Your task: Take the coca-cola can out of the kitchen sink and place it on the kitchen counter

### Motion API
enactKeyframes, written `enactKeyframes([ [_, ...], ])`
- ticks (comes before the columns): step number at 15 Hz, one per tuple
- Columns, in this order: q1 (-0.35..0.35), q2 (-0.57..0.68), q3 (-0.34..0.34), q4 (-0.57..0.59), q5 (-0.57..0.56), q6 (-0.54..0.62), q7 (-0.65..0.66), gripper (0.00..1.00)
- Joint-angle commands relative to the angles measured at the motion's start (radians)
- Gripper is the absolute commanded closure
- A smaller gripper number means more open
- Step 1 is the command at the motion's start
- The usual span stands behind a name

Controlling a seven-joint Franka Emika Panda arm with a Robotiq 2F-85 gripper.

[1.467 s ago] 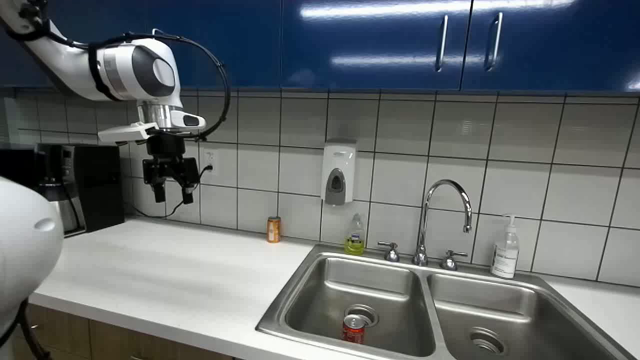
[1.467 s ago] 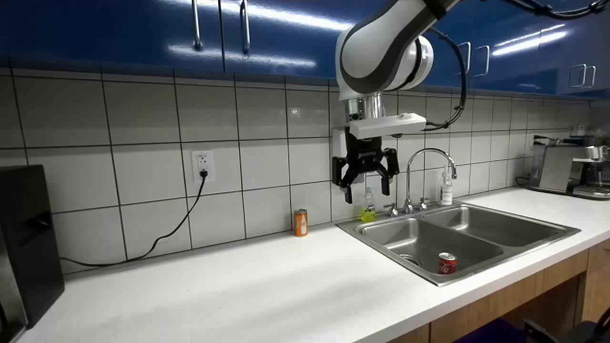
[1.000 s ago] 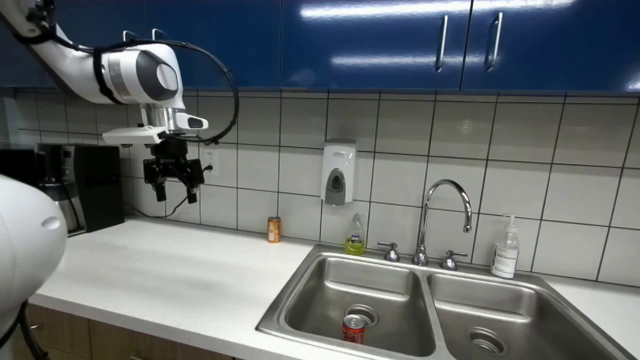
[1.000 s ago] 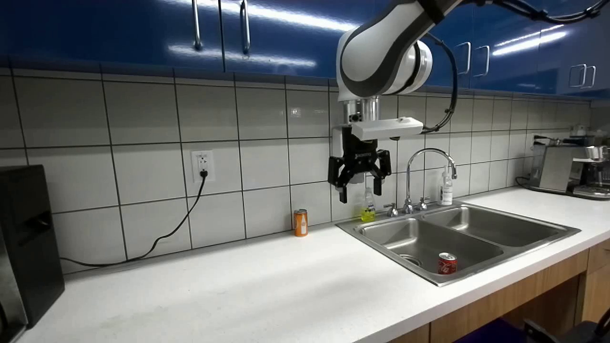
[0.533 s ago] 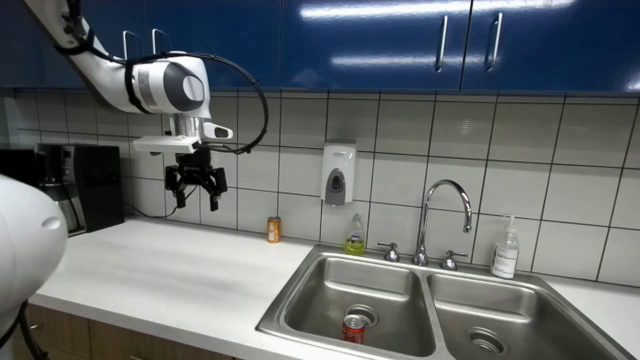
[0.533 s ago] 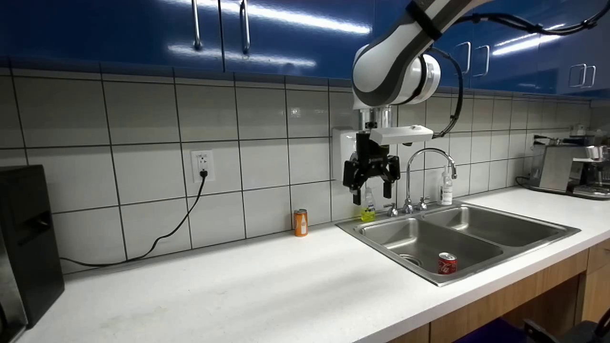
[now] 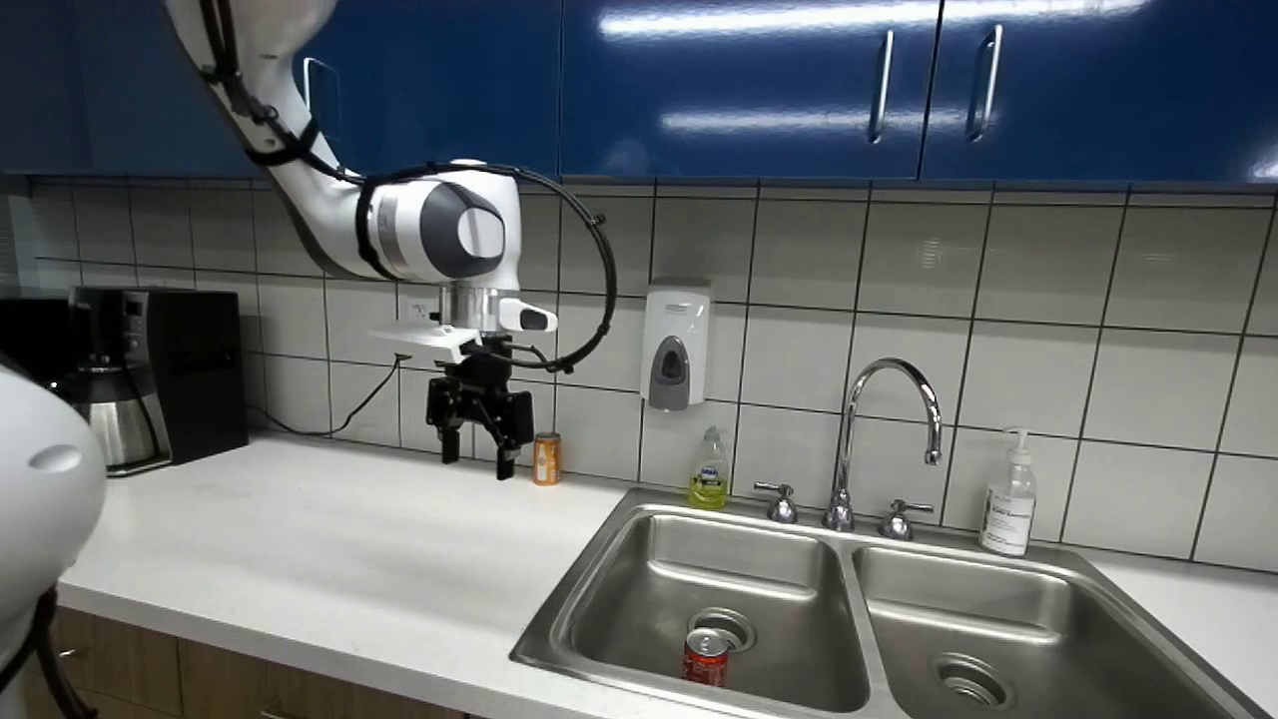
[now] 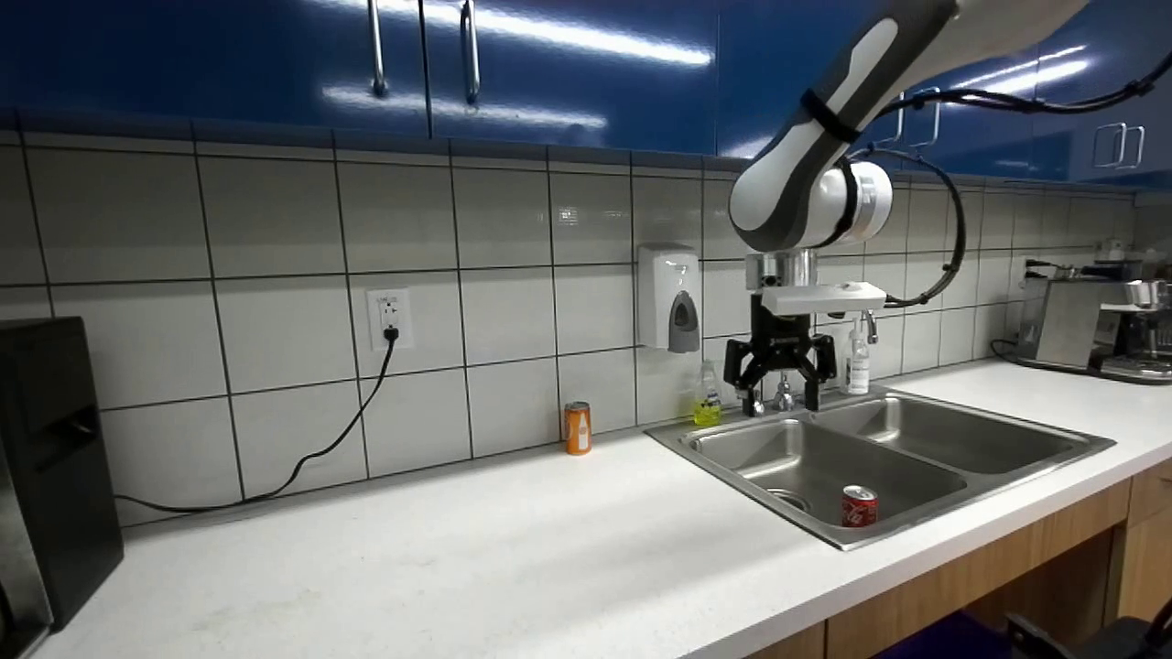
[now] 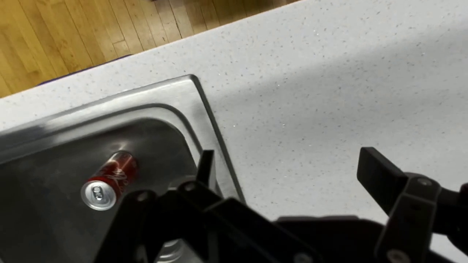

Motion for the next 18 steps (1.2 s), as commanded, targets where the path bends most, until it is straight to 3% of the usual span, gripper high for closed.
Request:
enactKeyframes([
  [1,-0.054,0.066,-0.037,-0.002,-0.002,0.074,0.065,0.0],
  [11,-0.139,0.291,-0.171,0.05,0.028,0.258,0.11,0.0],
  [18,-0.139,0.401,-0.214,0.13,0.035,0.252,0.105,0.0],
])
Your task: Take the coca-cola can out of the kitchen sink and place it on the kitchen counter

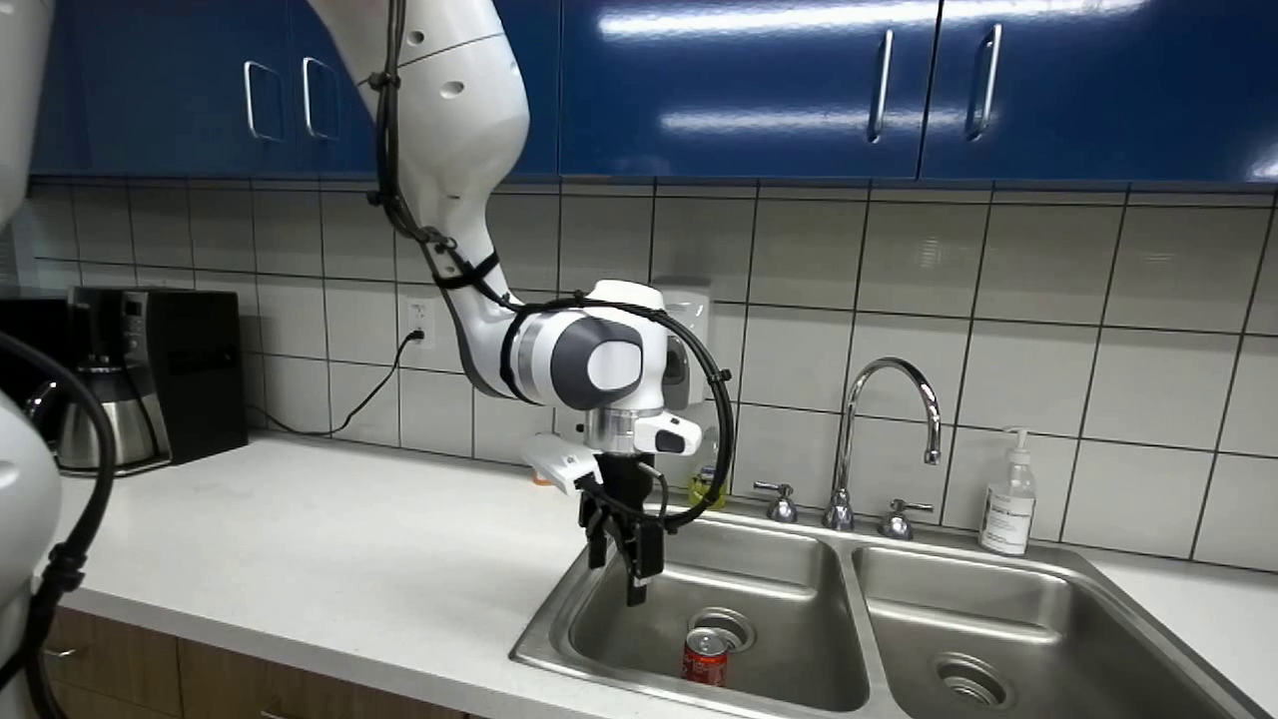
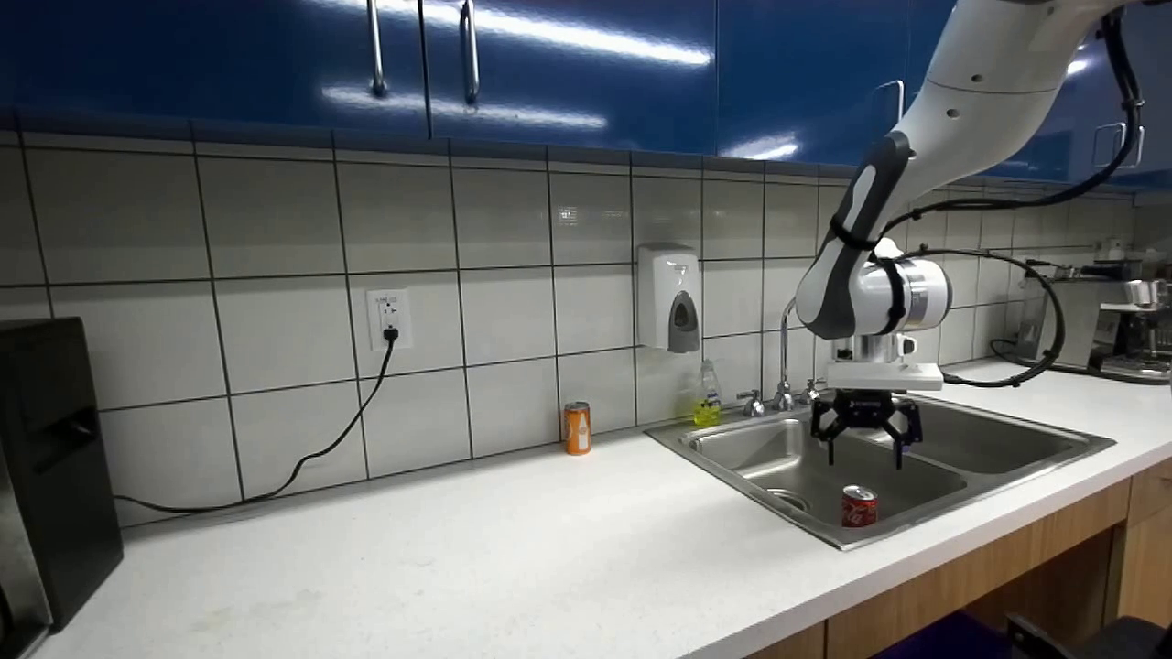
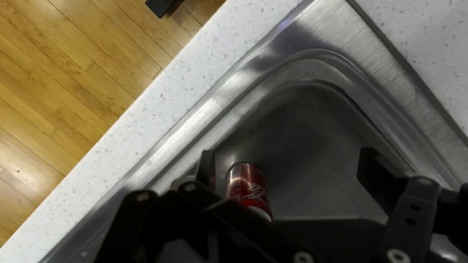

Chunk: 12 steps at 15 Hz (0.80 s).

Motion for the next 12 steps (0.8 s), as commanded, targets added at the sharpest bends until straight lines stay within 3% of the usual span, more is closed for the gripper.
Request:
enactKeyframes([
  [1,0.001,0.013,-0.003,0.012,0.0,-0.002,0.0,0.0],
  [12,-0.011,0.07,-0.013,0.055,-0.021,0.012,-0.043,0.0],
])
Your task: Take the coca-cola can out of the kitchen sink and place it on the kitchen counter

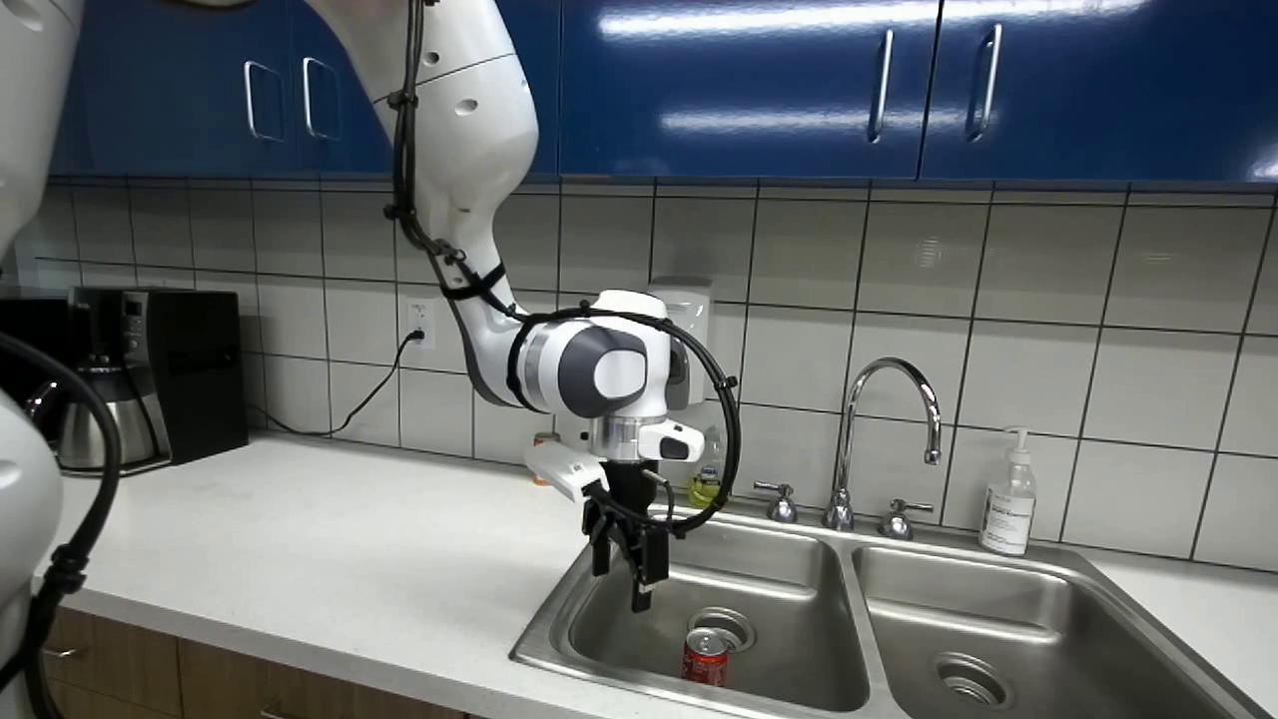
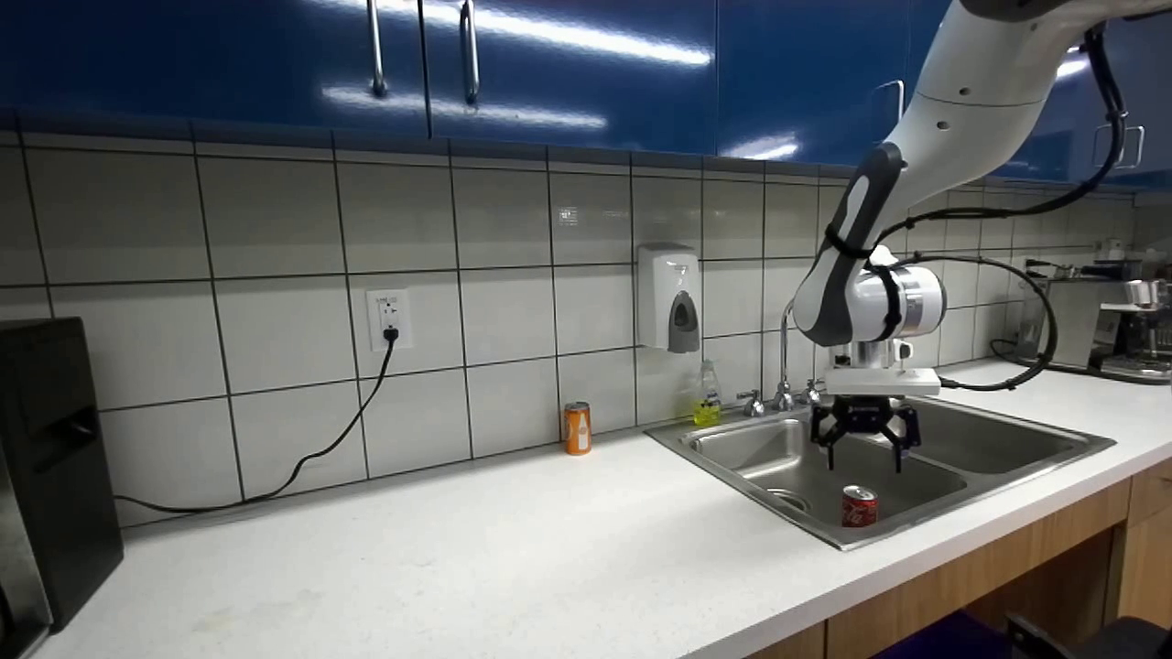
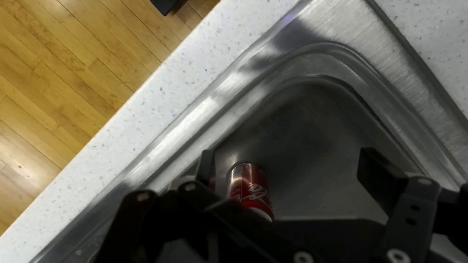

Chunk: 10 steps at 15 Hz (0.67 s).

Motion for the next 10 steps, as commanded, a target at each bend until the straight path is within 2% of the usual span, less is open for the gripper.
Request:
enactKeyframes([
  [1,-0.021,0.043,-0.011,0.04,-0.006,0.01,-0.051,0.0],
  [10,-0.084,0.273,0.005,0.254,0.031,-0.012,-0.156,0.0],
])
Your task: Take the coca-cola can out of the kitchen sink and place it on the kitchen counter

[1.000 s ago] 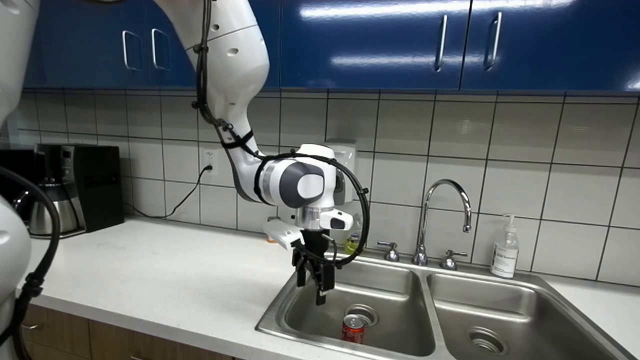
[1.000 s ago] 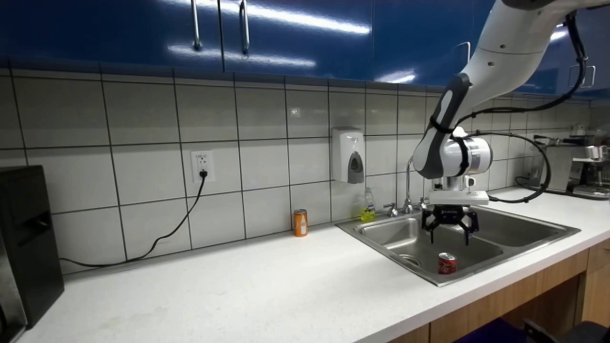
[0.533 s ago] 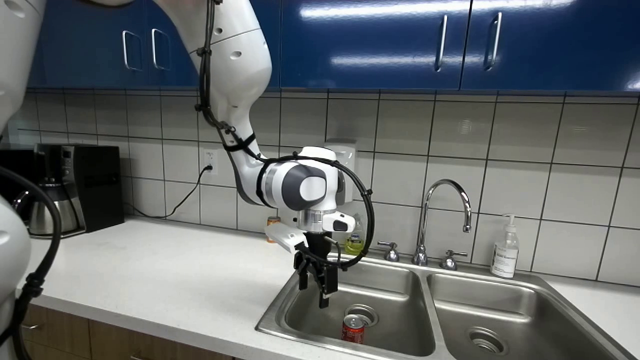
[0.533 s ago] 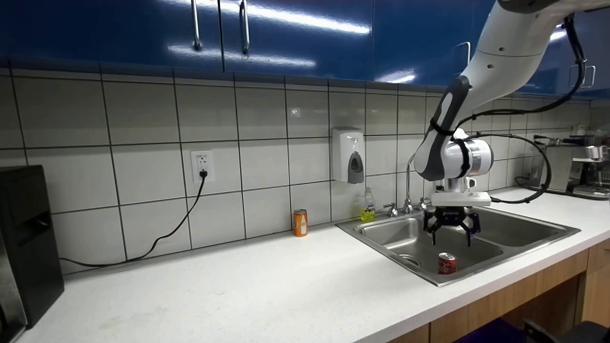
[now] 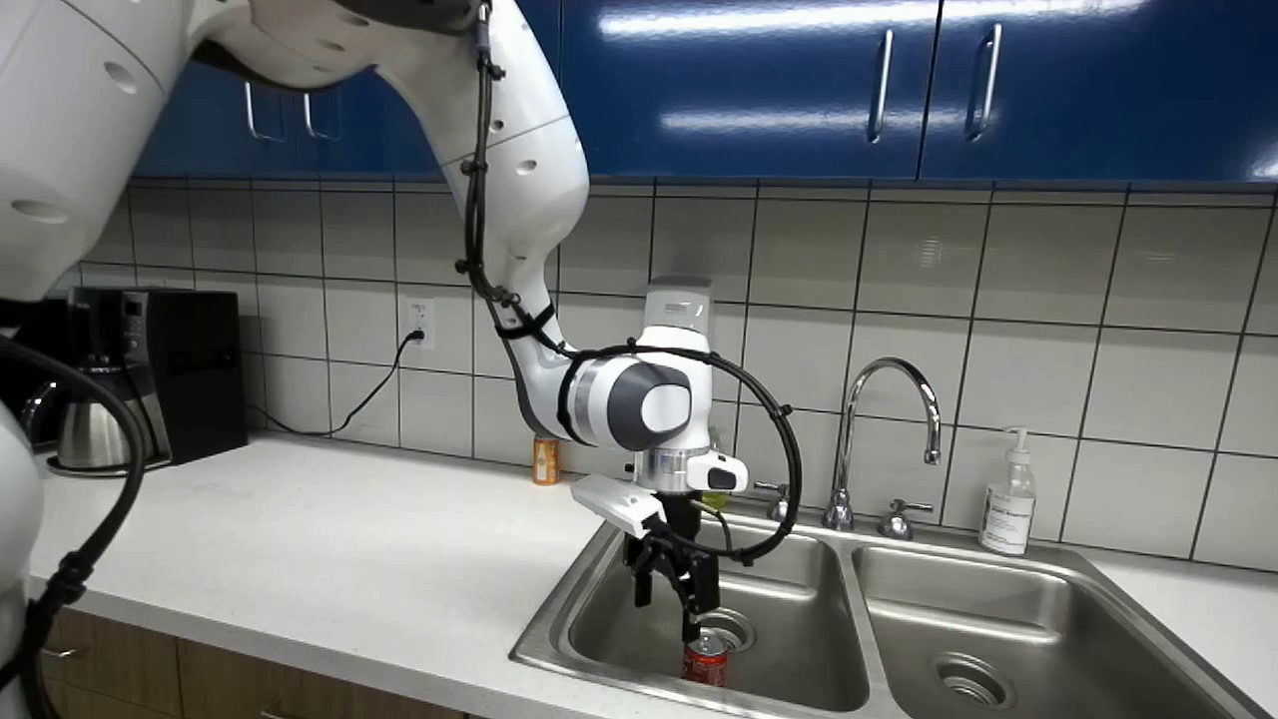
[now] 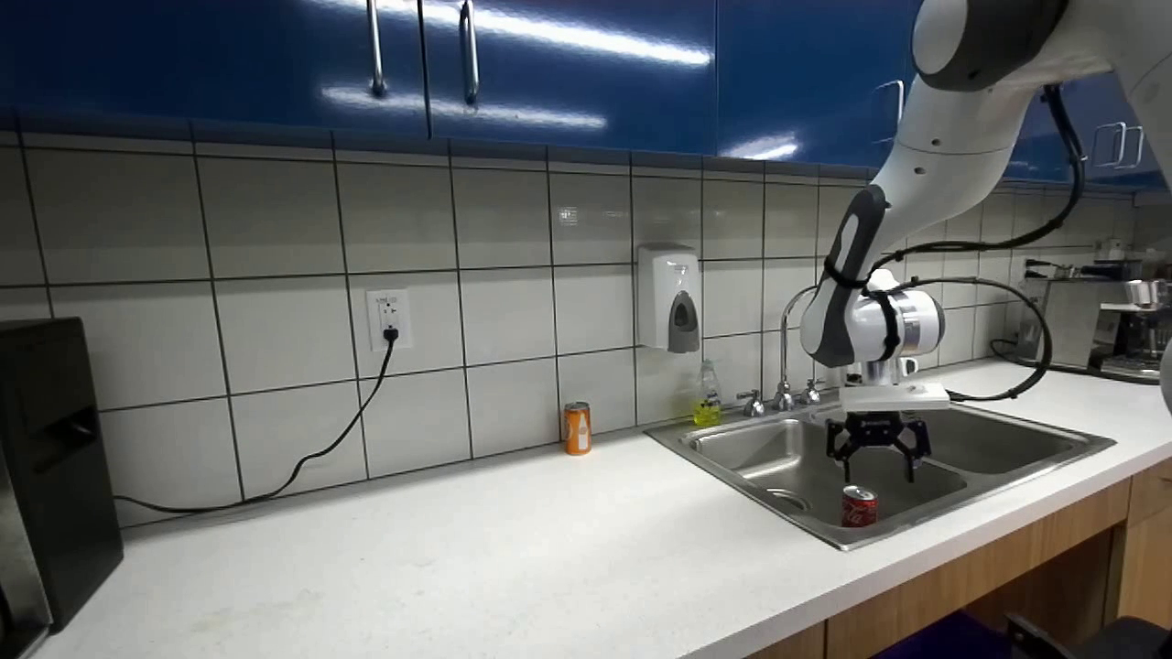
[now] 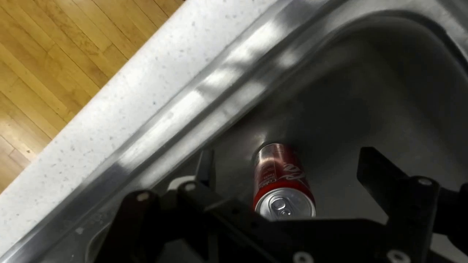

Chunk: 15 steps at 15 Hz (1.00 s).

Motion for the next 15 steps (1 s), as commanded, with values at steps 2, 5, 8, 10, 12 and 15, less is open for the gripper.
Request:
enactKeyframes([
  [2,-0.039,0.143,0.032,0.148,0.032,-0.017,-0.067,0.0],
  [5,-0.046,0.204,0.039,0.206,0.036,-0.016,-0.07,0.0],
  [8,-0.05,0.248,0.039,0.247,0.038,-0.017,-0.066,0.0],
  [10,-0.056,0.269,0.04,0.266,0.042,-0.013,-0.068,0.0],
  [12,-0.064,0.289,0.042,0.284,0.048,-0.007,-0.067,0.0],
  [15,-0.078,0.311,0.051,0.309,0.065,-0.002,-0.069,0.0],
])
